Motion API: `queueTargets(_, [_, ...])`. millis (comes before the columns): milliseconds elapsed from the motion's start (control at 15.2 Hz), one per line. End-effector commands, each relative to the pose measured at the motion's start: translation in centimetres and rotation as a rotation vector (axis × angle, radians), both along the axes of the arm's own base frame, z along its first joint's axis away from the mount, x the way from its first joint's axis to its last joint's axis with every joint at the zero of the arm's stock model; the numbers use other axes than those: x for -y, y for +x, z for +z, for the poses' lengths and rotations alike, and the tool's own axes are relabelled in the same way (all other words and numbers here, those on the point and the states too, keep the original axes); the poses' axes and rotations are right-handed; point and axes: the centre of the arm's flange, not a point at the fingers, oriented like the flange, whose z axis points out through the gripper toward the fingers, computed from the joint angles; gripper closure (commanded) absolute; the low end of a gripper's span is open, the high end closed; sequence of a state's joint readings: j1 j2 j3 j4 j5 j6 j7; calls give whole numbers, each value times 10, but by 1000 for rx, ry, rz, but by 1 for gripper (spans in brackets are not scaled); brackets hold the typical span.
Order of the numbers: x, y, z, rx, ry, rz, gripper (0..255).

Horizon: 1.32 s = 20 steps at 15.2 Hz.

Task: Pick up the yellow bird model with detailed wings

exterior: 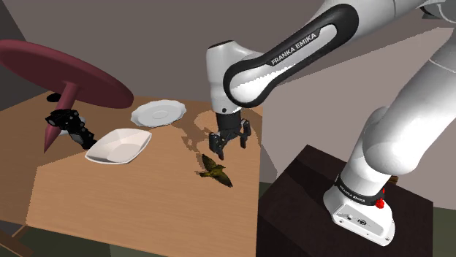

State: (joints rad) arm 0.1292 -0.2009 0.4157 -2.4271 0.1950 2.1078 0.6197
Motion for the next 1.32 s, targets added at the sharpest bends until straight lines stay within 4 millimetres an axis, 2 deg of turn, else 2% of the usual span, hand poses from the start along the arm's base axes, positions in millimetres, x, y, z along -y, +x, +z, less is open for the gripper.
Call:
queueTargets(0, [-19,8,-17,-4,-1,-6,0])
queueTargets(198, [-48,17,-44,-10,-4,-12,0])
queueTargets(264, [-50,18,-47,-10,-4,-12,0])
queueTargets(726, [-50,18,-87,-10,-4,-12,0])
queueTargets(858, [-50,18,-87,-11,-4,-12,0])
queueTargets(924, [-50,18,-86,-11,-4,-12,255])
queueTargets(1254, [-50,17,-86,-11,-4,-13,255])
